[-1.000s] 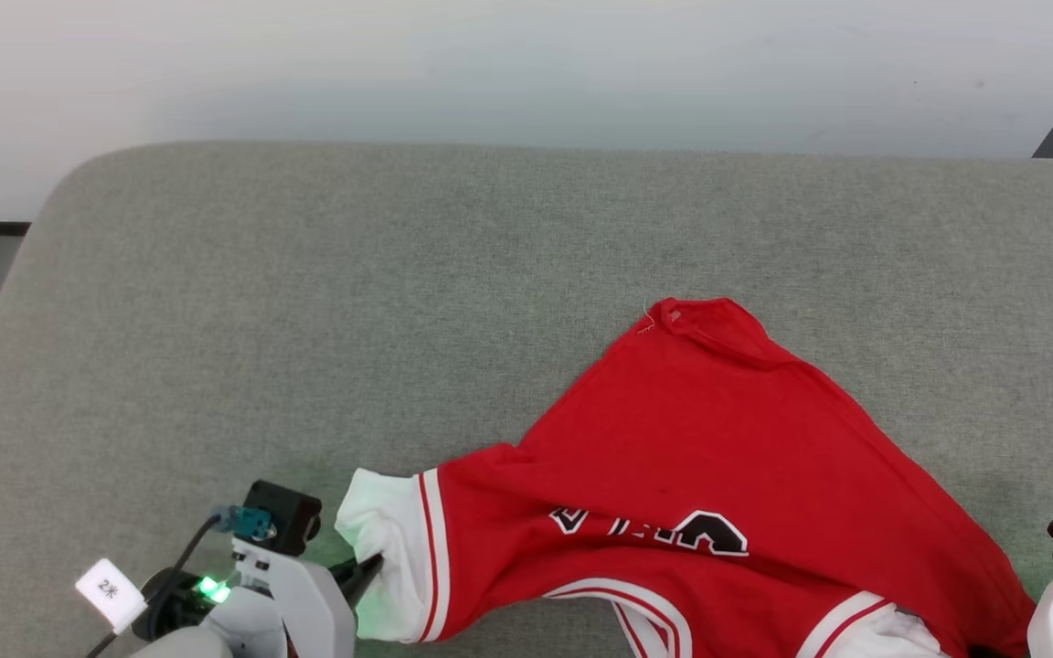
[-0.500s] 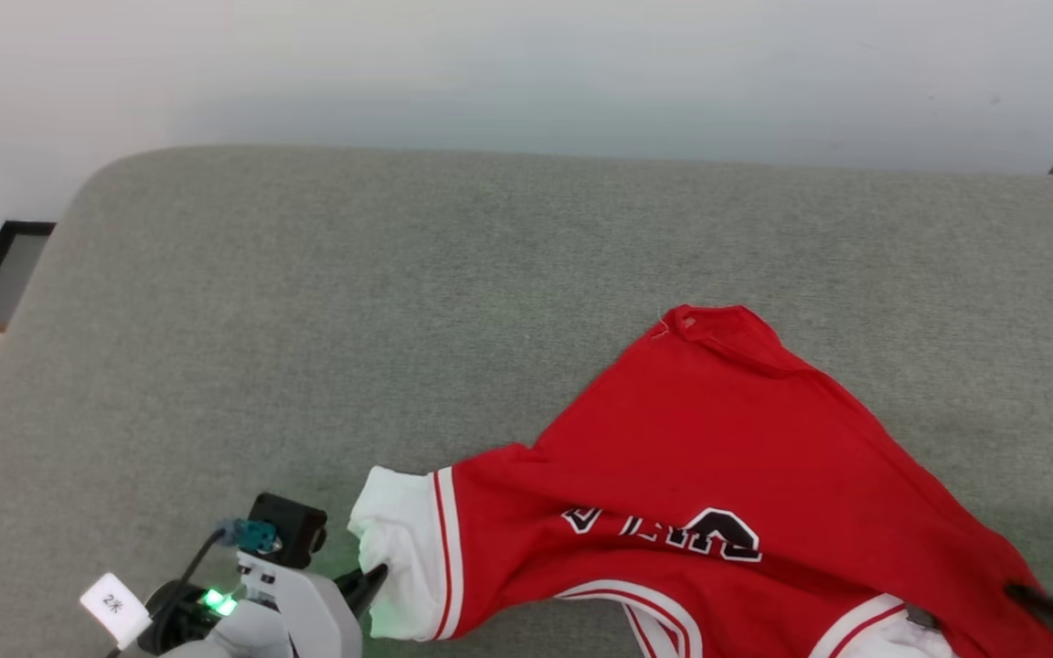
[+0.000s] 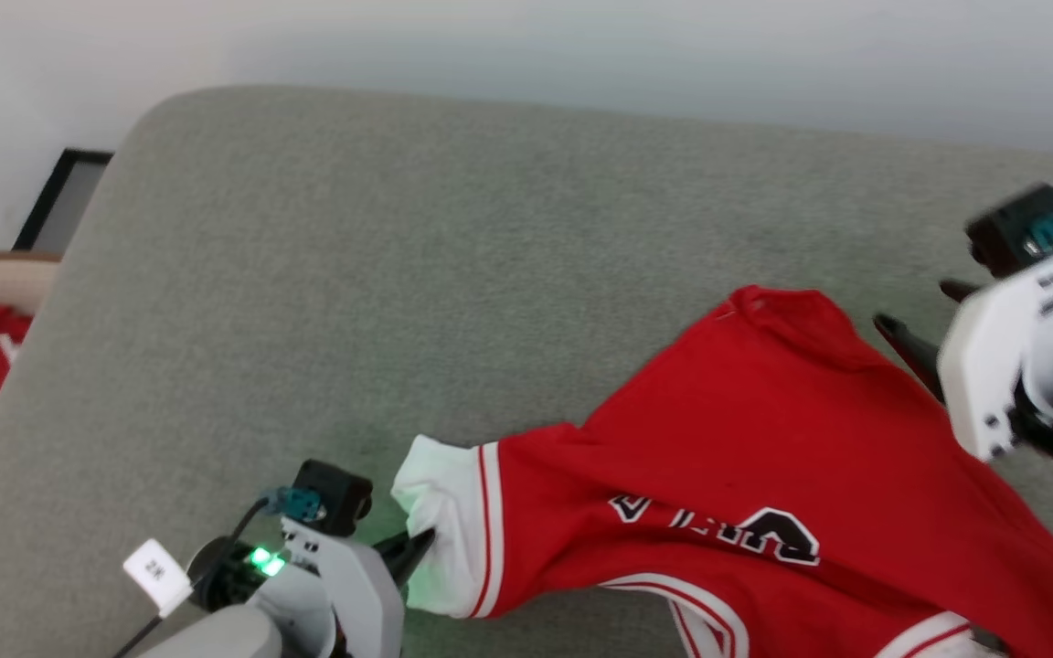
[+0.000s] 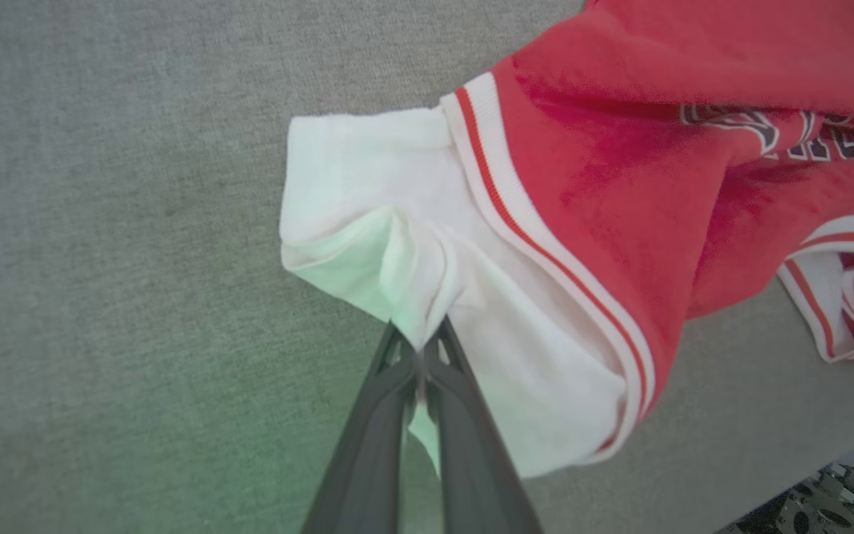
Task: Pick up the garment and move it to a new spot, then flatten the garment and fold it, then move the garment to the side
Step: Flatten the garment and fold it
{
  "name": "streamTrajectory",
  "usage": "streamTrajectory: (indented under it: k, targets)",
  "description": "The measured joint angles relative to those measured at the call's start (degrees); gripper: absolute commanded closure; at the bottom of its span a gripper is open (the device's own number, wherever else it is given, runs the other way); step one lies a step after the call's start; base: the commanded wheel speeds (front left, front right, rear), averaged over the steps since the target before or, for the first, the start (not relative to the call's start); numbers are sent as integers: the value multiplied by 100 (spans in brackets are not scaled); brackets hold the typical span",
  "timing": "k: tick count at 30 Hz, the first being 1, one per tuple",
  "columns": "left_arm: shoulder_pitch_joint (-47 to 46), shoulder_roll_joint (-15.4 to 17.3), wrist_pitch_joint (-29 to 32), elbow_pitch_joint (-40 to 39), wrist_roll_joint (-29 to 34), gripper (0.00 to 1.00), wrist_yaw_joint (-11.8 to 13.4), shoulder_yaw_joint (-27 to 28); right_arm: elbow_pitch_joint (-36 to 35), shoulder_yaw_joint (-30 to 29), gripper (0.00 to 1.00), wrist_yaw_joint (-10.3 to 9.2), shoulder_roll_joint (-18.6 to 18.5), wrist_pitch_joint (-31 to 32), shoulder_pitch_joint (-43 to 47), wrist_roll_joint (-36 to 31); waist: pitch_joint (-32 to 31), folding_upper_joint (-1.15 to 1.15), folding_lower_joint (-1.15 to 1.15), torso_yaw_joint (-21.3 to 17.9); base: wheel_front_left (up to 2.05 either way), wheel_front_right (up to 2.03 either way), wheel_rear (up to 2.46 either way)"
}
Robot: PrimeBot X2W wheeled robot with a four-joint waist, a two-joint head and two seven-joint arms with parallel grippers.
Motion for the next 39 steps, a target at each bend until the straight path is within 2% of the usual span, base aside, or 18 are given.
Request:
streamTrajectory:
  k: [3, 10, 14, 18, 19, 20, 21, 25, 32, 39]
  targets:
    - [-138, -119, 0, 81, 60, 100, -78, -15, 731, 665, 0, 0, 3, -243, -684, 156, 107, 0, 0, 149, 0, 0, 0]
    - [-368, -367, -51, 334, 133, 100, -278, -73, 2057, 2061, 0, 0, -12, -114, -1759, 601, 373, 0, 0, 499, 0, 0, 0]
    - [-487, -521, -75, 482, 167, 100, -388, -98, 2605, 2650, 0, 0, -56, -44, -2114, 834, 513, 0, 0, 688, 0, 0, 0]
    - [-578, -634, -122, 653, 166, 100, -488, -98, 3144, 2975, 0, 1, -44, -30, -2391, 1098, 655, 0, 0, 841, 0, 0, 0]
    - [-594, -667, -131, 681, 166, 100, -501, -97, 3225, 3060, 13, 0, -31, 82, -2455, 1196, 686, 0, 0, 872, 0, 0, 0]
    - [-605, -691, -160, 720, 165, 100, -519, -94, 3283, 3154, 66, 0, -35, 183, -2536, 1272, 714, 0, 0, 900, 0, 0, 0]
    - [-611, -705, -176, 744, 164, 100, -533, -92, 3321, 3256, 100, 0, -43, 303, -2610, 1349, 739, 0, 0, 926, 0, 0, 0]
    - [-625, -724, -212, 845, 151, 100, -584, -77, 3354, 3541, 100, 0, -66, 599, -2811, 1714, 799, 0, 0, 958, 0, 0, 0]
    - [-768, -628, 10, 935, 69, 100, -736, -81, 3493, 3693, 100, 3, -56, 357, -2932, 2096, 739, 0, 0, 827, 0, 0, 0]
    - [-1599, -152, 702, 795, 57, 100, -827, 89, 3541, 3717, 100, 1, -109, -200, -3106, 2351, 504, 0, 0, 620, 0, 0, 0]
